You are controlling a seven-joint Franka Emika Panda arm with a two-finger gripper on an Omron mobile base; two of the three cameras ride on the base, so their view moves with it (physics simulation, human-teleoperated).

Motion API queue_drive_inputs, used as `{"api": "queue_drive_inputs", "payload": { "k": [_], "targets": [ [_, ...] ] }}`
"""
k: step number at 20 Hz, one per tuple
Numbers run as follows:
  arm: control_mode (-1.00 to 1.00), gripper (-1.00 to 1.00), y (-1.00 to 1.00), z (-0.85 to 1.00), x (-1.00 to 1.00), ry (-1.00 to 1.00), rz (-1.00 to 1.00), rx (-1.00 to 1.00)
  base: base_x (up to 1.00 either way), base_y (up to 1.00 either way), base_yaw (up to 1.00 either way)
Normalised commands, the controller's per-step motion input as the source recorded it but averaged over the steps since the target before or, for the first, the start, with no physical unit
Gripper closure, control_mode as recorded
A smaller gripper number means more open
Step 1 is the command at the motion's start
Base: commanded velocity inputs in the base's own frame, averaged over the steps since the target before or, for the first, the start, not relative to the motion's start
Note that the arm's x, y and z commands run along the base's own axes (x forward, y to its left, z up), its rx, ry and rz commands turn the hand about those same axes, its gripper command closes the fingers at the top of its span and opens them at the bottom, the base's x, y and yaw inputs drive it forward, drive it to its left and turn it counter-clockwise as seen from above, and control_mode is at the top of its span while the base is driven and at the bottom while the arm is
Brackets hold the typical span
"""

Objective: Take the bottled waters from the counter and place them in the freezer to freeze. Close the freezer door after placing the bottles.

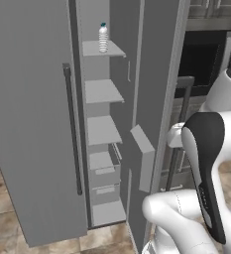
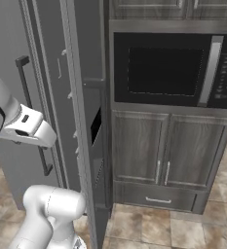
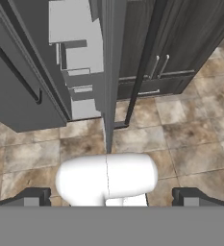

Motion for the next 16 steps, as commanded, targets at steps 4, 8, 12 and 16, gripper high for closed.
{"api": "queue_drive_inputs", "payload": {
  "k": [4, 8, 12, 16],
  "targets": [
    [1.00, -1.00, 0.00, 0.00, 0.00, 0.00, 0.00, 0.00, 0.25, -0.13, 0.00],
    [1.00, -1.00, 0.00, 0.00, 0.00, 0.00, 0.00, 0.00, 0.30, -0.13, 0.00],
    [1.00, -1.00, 0.00, 0.00, 0.00, 0.00, 0.00, 0.00, 0.28, -0.16, 0.00],
    [1.00, -1.00, 0.00, 0.00, 0.00, 0.00, 0.00, 0.00, 0.31, -0.16, 0.00]
  ]
}}
